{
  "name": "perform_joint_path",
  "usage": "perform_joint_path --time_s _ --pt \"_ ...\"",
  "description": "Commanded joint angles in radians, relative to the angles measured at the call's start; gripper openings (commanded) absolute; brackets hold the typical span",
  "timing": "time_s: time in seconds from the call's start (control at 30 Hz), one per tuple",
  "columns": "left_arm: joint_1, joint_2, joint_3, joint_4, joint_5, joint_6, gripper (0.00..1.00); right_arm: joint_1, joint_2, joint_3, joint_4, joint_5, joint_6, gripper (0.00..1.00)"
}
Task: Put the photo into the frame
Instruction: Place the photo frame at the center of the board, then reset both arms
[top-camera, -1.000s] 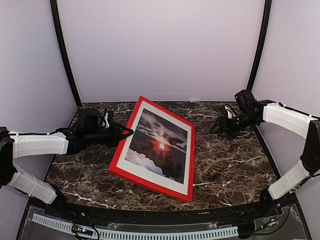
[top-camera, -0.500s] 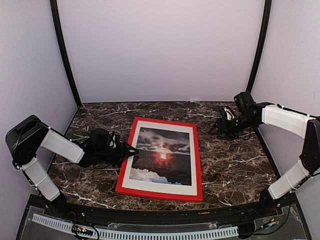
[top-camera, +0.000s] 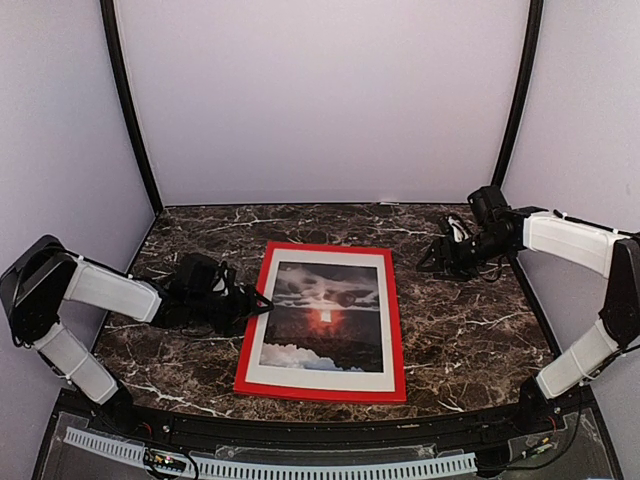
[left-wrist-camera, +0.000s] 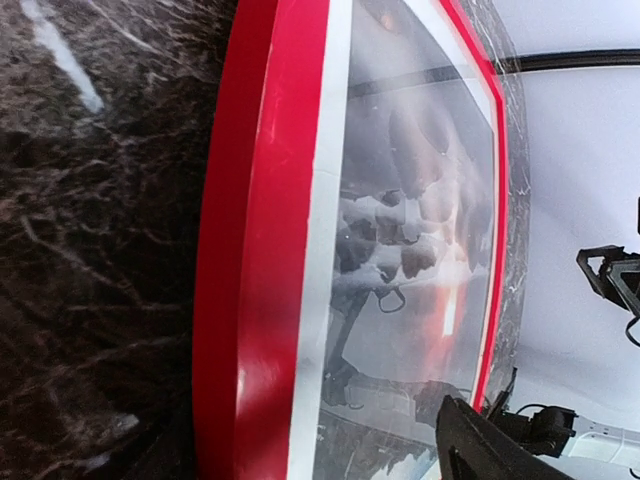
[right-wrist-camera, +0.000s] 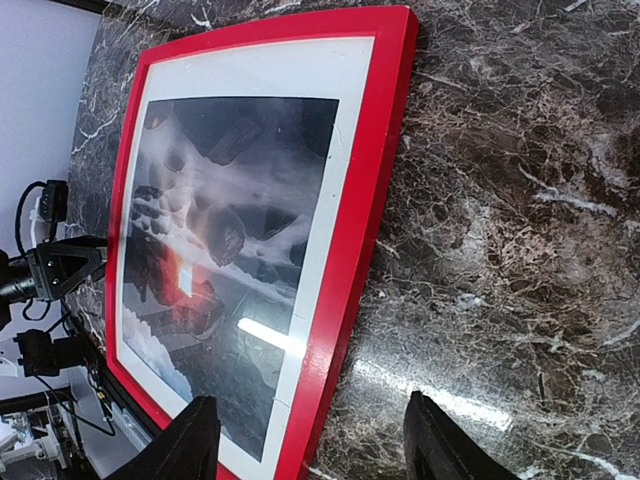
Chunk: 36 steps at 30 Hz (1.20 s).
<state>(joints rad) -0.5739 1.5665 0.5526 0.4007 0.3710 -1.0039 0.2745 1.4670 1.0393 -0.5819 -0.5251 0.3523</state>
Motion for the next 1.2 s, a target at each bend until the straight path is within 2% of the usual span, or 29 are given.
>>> perform_joint_path --time_s 0.0,0.3,0.53,0.7,0.83,1.17 --pt "0.0 -0.137 0.059 -0.28 -0.146 0.151 0.85 -0.001 0.006 -0.013 0.024 -0.009 0.002 0.64" --pt "0.0 -0.238 0.154 -0.56 -0.301 0.308 0.9 0.0 0.003 0.0 0.004 0.025 -0.013 0.66" --pt "0.001 -0.342 0.254 -0.763 -0.531 0.466 0.95 0.016 -0.038 0.077 -0.088 0.244 -0.085 0.81" --pt "0.002 -0.451 0.331 -0.883 -0.709 0.571 0.99 0.051 -0.083 0.12 -0.082 0.404 -0.092 0.88" --pt "0.002 -0.558 0.356 -0.888 -0.769 0.635 0.99 0.081 -0.131 0.145 -0.053 0.498 -0.091 0.98" --pt "0.002 -0.855 0.319 -0.76 -0.847 0.789 0.99 0.088 -0.342 0.068 0.093 0.609 -0.088 0.99"
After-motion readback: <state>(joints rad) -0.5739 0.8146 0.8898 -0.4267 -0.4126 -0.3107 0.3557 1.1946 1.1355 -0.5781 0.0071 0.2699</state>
